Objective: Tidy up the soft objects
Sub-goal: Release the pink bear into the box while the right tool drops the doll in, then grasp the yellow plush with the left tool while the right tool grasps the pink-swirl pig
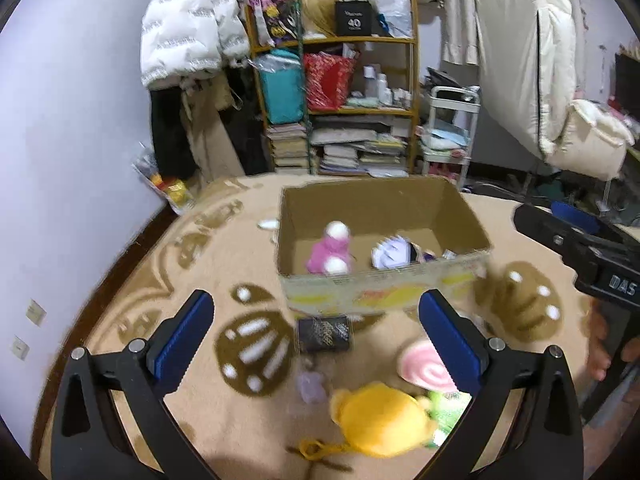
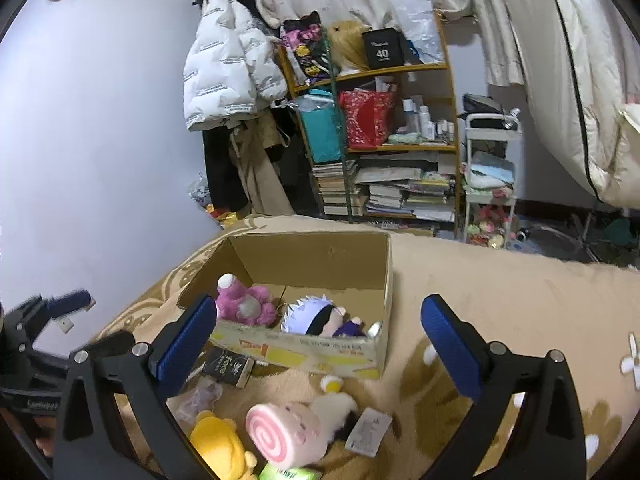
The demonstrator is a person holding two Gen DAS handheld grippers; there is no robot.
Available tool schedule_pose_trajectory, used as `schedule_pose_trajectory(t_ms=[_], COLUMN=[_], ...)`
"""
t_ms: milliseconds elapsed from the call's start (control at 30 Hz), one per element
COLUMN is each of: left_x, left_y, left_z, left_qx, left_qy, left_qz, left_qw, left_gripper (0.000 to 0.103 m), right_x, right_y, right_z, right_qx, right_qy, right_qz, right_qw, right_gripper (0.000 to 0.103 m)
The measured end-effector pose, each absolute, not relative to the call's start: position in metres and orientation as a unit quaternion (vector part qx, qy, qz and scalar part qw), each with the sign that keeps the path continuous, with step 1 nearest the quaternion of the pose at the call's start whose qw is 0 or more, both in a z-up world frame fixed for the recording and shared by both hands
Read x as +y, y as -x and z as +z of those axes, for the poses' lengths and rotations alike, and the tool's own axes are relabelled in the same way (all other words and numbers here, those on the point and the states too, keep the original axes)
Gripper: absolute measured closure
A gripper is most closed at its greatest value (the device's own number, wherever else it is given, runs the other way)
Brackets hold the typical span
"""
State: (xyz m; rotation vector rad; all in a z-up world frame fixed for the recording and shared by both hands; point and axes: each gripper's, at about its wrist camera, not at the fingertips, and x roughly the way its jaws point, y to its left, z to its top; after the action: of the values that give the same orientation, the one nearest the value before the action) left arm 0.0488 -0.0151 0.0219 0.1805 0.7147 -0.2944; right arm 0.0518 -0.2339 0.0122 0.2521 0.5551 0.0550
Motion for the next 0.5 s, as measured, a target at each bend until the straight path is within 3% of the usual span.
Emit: schedule_pose_trajectory(t_ms=[500], left_x=[-0.030], left_y=[-0.020], left_z=[0.002], left_qx=[0.391], left_qy=[-0.134], left_qz=[-0.150], left_qw=[0.898], left_gripper=[0.001], right_x=[-0.229], right_y=[-0.021], right_z=[0.003], right_qx=[0.308], right_qy=[-0.138], right_qz=[0.056], right_qw=[0.940], right_gripper=[0.000])
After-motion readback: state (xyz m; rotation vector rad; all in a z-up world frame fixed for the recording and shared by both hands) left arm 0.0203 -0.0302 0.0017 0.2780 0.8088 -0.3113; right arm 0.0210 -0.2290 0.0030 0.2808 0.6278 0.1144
